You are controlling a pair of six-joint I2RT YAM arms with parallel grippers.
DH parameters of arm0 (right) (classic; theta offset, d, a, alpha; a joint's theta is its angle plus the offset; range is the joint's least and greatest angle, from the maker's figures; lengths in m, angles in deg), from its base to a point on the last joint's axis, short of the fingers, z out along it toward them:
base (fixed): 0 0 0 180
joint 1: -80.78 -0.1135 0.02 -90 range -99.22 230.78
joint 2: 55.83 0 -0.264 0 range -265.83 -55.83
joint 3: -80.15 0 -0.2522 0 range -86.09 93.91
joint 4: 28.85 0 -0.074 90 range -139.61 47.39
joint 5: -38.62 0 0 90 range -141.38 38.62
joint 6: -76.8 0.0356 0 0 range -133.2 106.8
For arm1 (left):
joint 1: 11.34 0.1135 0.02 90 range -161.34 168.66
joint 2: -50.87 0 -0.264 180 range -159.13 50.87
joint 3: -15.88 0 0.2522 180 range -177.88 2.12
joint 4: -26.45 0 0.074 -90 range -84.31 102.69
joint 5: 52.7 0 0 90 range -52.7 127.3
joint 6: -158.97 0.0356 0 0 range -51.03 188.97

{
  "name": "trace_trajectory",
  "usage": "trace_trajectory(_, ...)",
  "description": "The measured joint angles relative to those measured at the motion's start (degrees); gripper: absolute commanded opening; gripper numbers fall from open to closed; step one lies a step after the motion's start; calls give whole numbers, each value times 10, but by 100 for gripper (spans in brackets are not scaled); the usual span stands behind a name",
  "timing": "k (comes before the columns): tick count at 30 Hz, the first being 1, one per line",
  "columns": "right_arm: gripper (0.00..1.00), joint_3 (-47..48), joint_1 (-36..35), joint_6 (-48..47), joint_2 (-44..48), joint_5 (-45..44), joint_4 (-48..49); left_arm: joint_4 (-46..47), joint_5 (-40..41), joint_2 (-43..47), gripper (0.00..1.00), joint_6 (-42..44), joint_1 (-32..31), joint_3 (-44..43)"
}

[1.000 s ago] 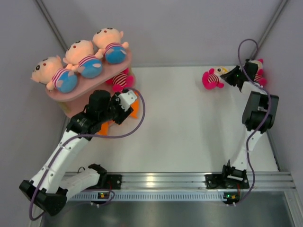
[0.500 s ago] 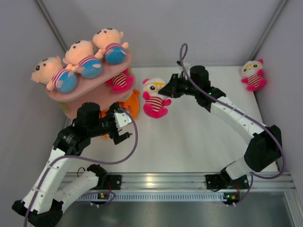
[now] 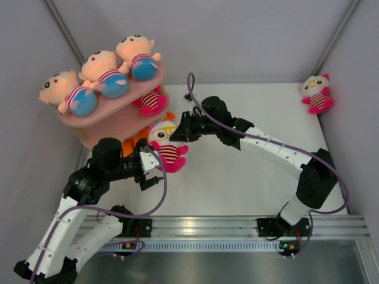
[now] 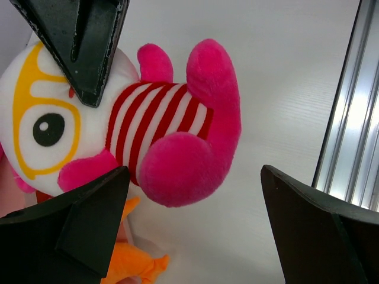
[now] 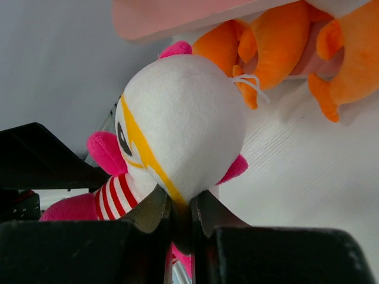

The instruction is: Place and organize the stuffed toys onto the shelf

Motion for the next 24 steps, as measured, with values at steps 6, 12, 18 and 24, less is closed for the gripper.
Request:
trace_trajectory(6,0,10,-17,2,-7,-3,-2,0,6,-10,53,5,0,-2)
trace_trajectory(12,0,11,-20,3,-7,3,-3,6,8,0,0,24,0,0)
trace_trajectory(18,44,11,-24,6,-7,5,2,-3,44,21,0,5,0,-16)
trace_trajectory(24,53,10,-27,1,11,-14,1,-6,140,82,0,-1,-2,-33)
